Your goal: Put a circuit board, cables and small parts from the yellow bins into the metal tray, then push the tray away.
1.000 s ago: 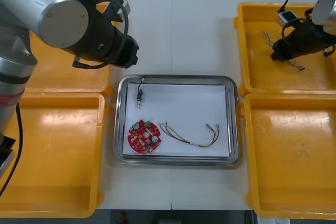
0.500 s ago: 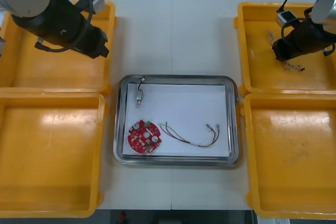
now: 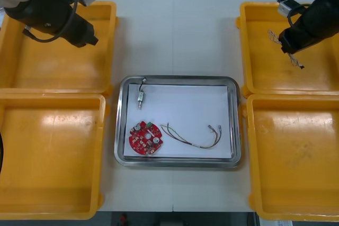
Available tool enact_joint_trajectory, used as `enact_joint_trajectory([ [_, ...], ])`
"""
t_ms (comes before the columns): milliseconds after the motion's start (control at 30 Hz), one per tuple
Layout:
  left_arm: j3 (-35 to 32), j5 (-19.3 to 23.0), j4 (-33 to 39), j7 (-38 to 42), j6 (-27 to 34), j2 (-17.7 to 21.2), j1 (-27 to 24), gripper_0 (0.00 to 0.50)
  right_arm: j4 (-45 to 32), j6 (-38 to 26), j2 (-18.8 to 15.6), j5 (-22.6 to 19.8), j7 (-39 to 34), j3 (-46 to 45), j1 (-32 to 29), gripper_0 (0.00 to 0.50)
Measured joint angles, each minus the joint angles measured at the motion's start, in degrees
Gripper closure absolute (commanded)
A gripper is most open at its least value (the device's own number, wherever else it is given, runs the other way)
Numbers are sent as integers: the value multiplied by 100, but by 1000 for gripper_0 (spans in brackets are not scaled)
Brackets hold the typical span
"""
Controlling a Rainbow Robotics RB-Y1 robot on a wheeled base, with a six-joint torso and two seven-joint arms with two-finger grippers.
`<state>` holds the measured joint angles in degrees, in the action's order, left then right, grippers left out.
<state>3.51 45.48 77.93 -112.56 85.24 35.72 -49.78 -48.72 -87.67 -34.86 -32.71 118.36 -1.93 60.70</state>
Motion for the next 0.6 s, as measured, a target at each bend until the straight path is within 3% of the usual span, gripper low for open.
enact_joint_trajectory([
  [167,-121,73,-358,-1,-434,0,0,0,-646,-851,-1,404,0,-474,-1,500],
  [367,-172,444,-881,-99,-1102,0,-1,0,-1484,-1890,-3,758,-1,-649,-3,500],
  [600,-184,565,-1339,-1732,-1671,0,-2,0,-2907,-2205,-3,768,-4,-741,-320,500],
])
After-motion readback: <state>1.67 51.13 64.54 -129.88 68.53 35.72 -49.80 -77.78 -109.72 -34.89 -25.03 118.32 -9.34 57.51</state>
